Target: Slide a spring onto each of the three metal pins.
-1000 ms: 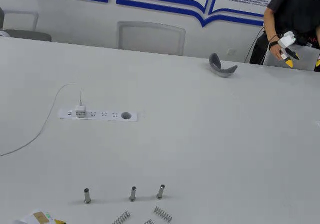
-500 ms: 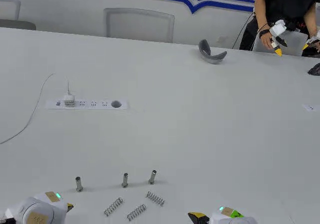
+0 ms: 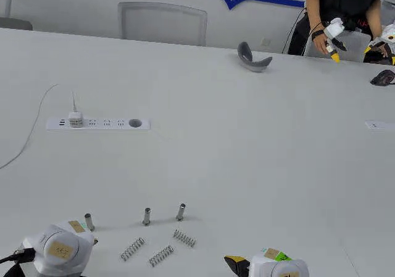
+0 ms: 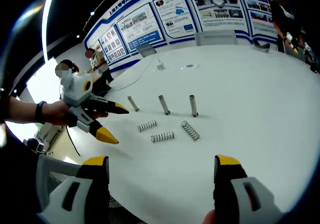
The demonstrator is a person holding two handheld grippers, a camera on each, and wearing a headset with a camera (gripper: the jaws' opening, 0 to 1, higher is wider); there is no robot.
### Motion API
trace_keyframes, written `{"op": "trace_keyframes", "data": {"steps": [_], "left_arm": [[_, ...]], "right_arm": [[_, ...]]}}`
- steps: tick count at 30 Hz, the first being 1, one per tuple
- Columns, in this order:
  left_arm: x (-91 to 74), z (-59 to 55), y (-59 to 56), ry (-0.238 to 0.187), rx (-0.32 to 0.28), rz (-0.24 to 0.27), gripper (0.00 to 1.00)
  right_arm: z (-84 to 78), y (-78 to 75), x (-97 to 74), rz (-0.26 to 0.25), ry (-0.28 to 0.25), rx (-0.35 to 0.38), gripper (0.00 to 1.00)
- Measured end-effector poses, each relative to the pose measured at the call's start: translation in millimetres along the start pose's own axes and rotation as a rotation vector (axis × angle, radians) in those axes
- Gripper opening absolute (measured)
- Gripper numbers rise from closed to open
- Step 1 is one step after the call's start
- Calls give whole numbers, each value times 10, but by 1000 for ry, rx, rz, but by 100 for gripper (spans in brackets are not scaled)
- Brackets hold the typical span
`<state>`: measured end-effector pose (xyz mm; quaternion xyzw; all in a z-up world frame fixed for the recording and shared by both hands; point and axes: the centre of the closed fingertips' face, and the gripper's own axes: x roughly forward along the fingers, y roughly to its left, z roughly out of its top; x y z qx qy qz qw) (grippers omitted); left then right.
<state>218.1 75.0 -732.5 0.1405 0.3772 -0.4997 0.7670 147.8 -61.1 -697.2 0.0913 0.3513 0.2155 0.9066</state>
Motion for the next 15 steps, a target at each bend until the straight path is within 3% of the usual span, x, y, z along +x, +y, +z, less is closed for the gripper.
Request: {"op": "trace_keyframes", "data": {"steps": [15], "left_arm": [[179,37,-20,53,48,-53,80]], "right_arm": [[-18,-30,-12,-7,-2,16,88]]}}
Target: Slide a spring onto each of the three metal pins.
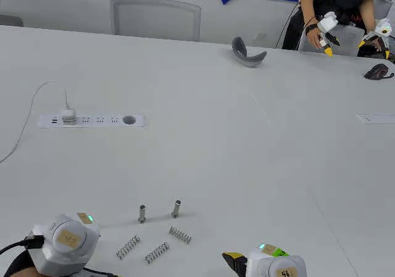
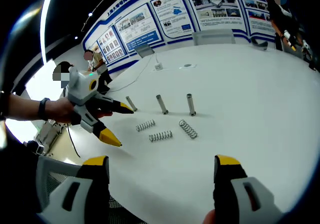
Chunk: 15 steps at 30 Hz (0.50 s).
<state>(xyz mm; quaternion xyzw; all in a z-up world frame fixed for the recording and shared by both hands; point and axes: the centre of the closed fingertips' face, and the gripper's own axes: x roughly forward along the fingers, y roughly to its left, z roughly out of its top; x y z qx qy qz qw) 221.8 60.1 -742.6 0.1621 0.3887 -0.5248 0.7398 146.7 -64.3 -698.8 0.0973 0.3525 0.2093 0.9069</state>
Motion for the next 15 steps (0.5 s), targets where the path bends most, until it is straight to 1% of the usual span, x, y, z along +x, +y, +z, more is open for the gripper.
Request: {"op": "trace_keyframes", "data": {"steps": [7,15], "left_arm": [[100,-24,11,23,28,-8,74],[163,-7,-4,27,47,-15,60]], "right_arm": [[-16,-17,-1,-2,-1,7,87],[-15,-43,-11,-7,-4,15,87]]}}
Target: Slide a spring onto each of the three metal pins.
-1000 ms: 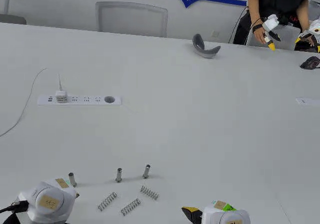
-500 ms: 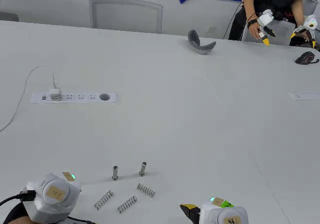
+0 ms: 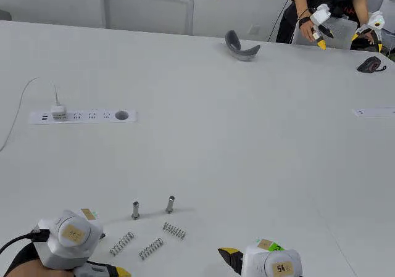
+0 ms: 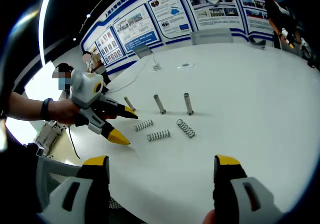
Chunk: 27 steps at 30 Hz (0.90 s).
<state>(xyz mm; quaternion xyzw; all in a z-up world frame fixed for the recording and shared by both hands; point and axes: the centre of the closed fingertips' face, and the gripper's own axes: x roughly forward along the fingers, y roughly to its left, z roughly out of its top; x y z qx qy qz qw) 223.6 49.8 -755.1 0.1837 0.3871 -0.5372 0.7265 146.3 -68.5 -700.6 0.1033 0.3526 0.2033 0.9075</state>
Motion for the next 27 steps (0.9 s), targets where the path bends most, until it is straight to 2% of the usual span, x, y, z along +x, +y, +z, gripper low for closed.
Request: {"op": "trace_keyframes", "data": {"steps": [17,23,25,26,27], "left_arm": [[72,-18,82,12,26,36,38],[110,-12,96,17,30,64,29],[133,-40,101,36,50,76,25],[127,-30,141,31,60,102,23],[132,-41,125,39,52,96,21]], "right_arm": [[-28,13,19,5,5,9,86],[-13,20,25,9,4,8,86],[2,26,23,9,3,8,86],[7,27,22,10,2,8,86],[12,26,22,10,1,7,86]]}}
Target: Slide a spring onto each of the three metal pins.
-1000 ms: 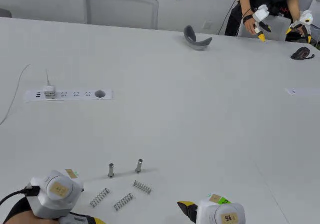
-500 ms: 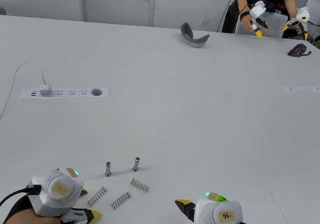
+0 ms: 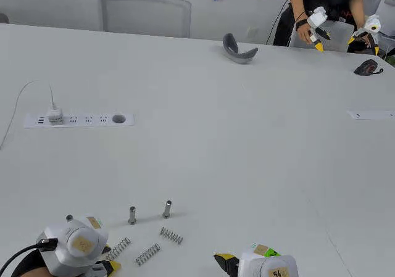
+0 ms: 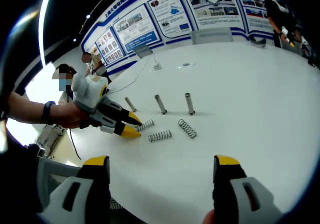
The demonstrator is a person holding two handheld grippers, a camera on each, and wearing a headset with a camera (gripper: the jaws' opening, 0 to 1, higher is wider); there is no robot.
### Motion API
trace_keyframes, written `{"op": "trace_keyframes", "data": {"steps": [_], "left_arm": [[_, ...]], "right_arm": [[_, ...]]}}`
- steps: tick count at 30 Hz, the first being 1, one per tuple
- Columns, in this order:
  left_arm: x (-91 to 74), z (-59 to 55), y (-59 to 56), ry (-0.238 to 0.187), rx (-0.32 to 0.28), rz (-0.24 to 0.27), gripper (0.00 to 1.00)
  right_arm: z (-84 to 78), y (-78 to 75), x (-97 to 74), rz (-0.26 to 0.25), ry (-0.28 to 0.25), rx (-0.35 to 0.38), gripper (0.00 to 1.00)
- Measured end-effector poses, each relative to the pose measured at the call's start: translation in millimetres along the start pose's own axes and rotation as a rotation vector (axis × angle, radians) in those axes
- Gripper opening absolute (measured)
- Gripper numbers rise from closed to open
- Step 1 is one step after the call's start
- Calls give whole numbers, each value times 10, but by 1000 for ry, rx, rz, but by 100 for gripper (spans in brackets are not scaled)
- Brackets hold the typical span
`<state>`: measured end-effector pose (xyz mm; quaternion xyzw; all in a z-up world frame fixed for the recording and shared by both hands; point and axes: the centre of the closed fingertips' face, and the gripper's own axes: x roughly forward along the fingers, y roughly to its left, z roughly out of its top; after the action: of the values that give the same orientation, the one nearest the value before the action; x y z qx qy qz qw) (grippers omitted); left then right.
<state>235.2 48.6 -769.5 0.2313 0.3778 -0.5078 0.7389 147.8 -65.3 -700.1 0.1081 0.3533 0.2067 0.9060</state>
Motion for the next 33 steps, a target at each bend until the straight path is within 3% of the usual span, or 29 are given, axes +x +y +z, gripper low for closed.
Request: {"op": "trace_keyframes", "data": {"steps": [5,10,17,28,33], "left_arm": [[3,14,90,2,5,43,12],[-4,10,89,17,7,55,10],[-70,-49,23,25,-37,52,10],[-329,-73,-47,-18,-86,75,10],[-417,-153,-36,-28,-125,88,10]], "right_arm": [[21,8,-4,1,-4,-2,86],[36,33,0,6,-7,-6,86],[55,47,-18,9,-14,-7,85],[48,105,-28,22,-25,5,83],[33,147,-17,33,-24,3,83]]}}
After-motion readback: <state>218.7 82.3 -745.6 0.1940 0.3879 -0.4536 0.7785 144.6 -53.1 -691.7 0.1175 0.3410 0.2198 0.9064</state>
